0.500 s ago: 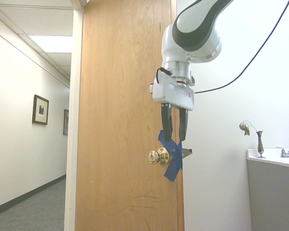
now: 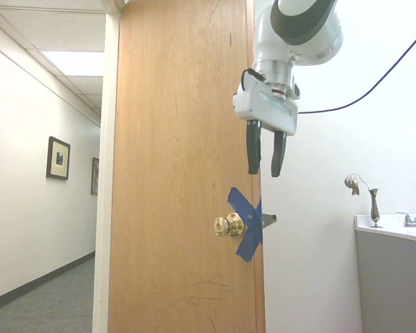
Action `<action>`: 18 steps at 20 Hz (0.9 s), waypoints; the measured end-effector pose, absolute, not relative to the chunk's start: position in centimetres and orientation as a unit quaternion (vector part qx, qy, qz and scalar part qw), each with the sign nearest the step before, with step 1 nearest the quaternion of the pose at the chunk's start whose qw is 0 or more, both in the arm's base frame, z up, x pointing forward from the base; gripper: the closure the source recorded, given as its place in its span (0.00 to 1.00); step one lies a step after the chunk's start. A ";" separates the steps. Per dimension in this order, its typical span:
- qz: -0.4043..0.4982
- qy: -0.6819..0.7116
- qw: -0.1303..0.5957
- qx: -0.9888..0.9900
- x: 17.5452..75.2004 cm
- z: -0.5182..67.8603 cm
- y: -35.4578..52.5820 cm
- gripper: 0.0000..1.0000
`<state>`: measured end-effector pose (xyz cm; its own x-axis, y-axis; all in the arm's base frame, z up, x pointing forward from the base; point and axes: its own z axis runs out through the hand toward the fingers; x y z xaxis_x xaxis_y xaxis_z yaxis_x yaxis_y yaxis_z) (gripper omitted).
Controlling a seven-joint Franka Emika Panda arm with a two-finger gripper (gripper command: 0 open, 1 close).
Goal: Shut the door
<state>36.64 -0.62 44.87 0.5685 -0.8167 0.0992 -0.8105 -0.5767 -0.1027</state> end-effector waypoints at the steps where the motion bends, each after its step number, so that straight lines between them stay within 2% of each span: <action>1: -0.070 0.475 0.024 -0.877 35.5 46.0 -1.5 0.00; 7: -0.074 0.576 0.036 -0.814 27.4 50.7 -9.9 0.00; 11: -0.067 0.628 0.045 -0.774 24.1 49.4 -17.0 0.00; 14: -0.058 0.649 0.067 -0.755 24.3 46.9 -22.1 0.00; 18: -0.068 0.654 0.069 -0.751 28.8 45.4 -25.9 0.00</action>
<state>28.80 -25.91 45.37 0.1366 -0.9906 0.0116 -0.9719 -0.1363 -0.1920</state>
